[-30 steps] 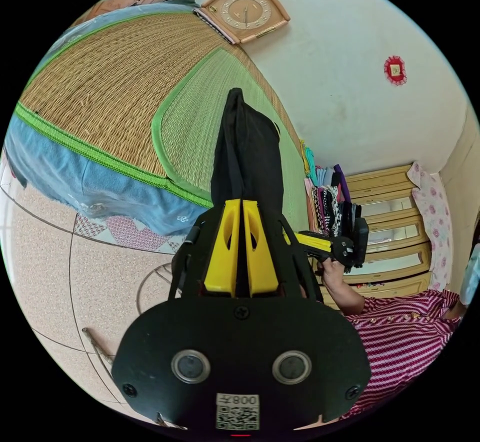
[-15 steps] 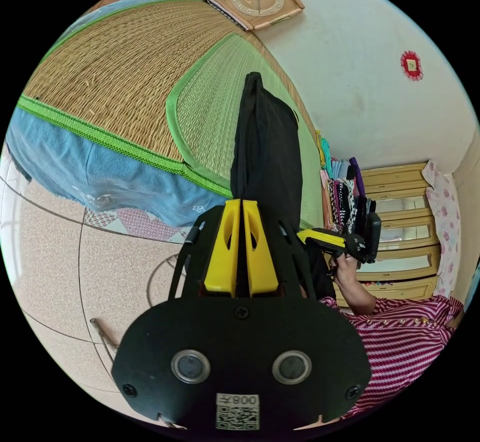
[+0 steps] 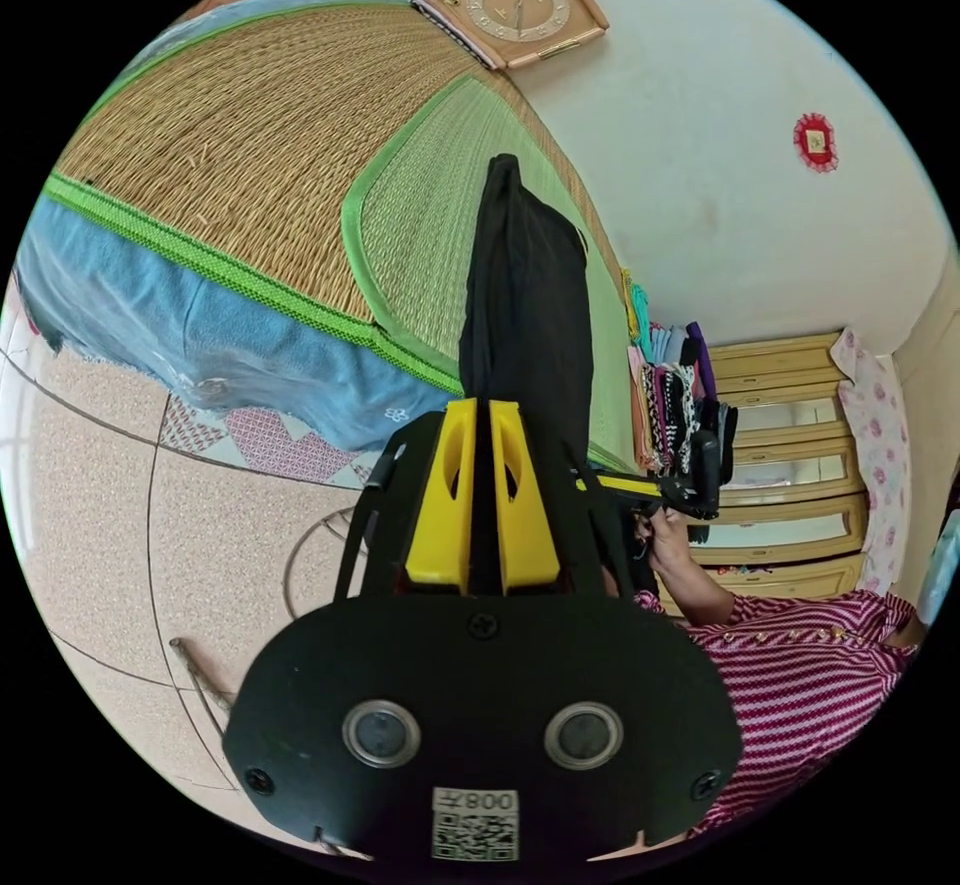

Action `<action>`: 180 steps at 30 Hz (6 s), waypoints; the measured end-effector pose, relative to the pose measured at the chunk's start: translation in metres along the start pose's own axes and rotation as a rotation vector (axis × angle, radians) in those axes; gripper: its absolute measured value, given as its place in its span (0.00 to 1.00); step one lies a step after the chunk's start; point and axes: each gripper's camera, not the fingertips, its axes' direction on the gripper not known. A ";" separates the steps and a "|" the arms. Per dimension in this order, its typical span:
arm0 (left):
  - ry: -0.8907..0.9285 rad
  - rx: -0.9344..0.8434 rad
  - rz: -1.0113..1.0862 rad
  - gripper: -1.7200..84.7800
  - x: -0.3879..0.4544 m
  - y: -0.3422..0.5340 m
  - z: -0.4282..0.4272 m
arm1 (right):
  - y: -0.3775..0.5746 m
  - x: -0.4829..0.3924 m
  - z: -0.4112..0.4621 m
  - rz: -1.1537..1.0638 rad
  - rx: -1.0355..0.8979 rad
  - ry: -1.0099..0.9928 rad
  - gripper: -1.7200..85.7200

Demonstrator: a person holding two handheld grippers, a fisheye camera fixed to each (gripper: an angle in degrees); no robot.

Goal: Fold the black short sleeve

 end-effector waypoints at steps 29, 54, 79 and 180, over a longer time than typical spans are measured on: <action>0.179 -0.043 -0.075 0.07 0.014 -0.074 -0.022 | 0.080 0.216 0.210 0.268 0.178 -0.707 0.03; 0.213 -0.147 -0.110 0.13 0.034 -0.111 0.010 | 0.072 0.236 0.375 0.344 0.209 -0.841 0.12; 0.225 -0.170 -0.096 0.09 0.054 -0.050 0.051 | 0.015 0.244 0.471 0.333 0.194 -0.995 0.05; 0.877 -0.414 0.605 0.07 0.700 0.529 0.540 | 0.609 0.762 0.170 -0.123 1.243 -0.848 0.03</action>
